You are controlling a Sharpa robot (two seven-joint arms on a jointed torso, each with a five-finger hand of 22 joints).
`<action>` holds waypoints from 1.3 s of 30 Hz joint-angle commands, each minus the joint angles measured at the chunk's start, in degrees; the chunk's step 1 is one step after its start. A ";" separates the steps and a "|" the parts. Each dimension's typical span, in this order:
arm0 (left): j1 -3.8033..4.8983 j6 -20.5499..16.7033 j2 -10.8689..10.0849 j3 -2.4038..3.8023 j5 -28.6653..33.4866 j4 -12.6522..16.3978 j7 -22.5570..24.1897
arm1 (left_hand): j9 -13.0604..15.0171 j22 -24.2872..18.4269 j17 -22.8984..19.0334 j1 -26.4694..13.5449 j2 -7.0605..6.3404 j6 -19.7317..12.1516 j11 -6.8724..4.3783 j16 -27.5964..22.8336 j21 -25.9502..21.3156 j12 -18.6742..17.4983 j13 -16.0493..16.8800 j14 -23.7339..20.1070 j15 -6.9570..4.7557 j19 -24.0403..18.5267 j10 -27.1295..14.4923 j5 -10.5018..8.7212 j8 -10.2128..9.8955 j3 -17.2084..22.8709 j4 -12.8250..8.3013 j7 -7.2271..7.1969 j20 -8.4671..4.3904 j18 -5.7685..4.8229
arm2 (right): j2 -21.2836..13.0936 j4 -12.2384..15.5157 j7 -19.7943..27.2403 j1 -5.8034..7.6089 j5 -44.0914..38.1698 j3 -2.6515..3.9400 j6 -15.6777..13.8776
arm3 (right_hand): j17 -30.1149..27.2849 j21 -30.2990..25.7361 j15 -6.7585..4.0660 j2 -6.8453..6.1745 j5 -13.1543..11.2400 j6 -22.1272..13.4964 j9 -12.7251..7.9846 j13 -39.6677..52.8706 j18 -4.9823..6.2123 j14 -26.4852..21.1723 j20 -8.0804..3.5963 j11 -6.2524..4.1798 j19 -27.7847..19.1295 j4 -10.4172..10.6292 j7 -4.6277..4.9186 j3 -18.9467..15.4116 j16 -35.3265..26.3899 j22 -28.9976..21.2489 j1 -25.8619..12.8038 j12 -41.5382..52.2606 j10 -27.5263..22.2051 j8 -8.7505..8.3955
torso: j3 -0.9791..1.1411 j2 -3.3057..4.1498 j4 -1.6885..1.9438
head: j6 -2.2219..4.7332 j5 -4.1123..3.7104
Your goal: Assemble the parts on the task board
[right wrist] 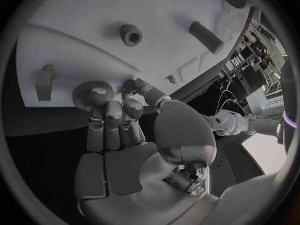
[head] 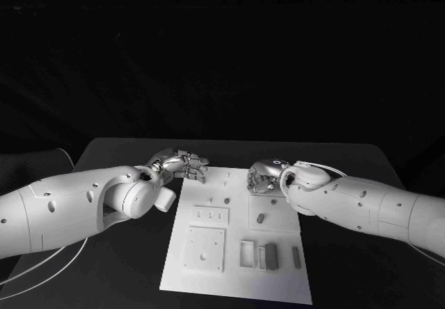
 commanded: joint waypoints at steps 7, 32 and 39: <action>0.12 0.16 0.06 0.05 0.18 0.08 0.33 | -0.06 0.10 0.14 -0.14 0.05 0.36 0.04 -0.25 -0.29 -0.34 0.10 0.32 0.15 0.27 0.50 -0.24 -0.19 -0.13 -0.02 0.24 -0.21 1.15 | -0.01 0.22 0.18 -0.23 -1.24 -0.15 -0.26 | -0.20 0.60 -1.60 1.47 -0.46 4.13 1.32 -0.19 0.86 -0.18 -0.46 -1.61 -0.31 -0.01 -1.36 0.68 0.46 1.30 -0.13 0.39 0.25 2.14 | 0.06 0.03 -0.03 | -0.06 -0.01; 0.26 -0.52 -0.57 0.05 -0.54 -0.59 0.56 | -0.11 0.14 0.34 -0.03 0.05 0.48 -0.01 -0.39 -0.32 -0.37 0.20 0.37 0.14 0.29 0.59 -0.25 -0.18 -0.10 -0.04 0.19 -0.22 1.14 | -0.39 1.83 -0.44 0.10 -2.24 2.36 -3.70 | -0.35 0.87 -2.14 1.46 -0.81 5.34 1.86 -0.30 0.86 -0.27 -0.52 -2.18 -0.43 -0.01 -1.92 0.70 0.65 1.27 -0.32 0.29 0.35 2.62 | -0.12 -0.04 -0.18 | 0.45 -0.04; 0.34 -0.41 -0.68 0.04 -1.13 -0.93 0.61 | -0.12 0.15 0.40 -0.04 0.02 0.50 0.00 -0.43 -0.33 -0.39 0.22 0.39 0.13 0.31 0.58 -0.25 -0.18 -0.11 -0.03 0.20 -0.22 1.14 | 2.27 0.00 -0.17 0.52 -2.36 4.18 -3.96 | -0.36 0.90 -2.17 1.38 -0.79 5.31 1.87 -0.30 0.86 -0.26 -0.53 -2.19 -0.42 0.00 -1.93 0.71 0.67 1.26 -0.33 0.28 0.36 2.59 | -0.04 0.02 -0.13 | 0.78 -0.12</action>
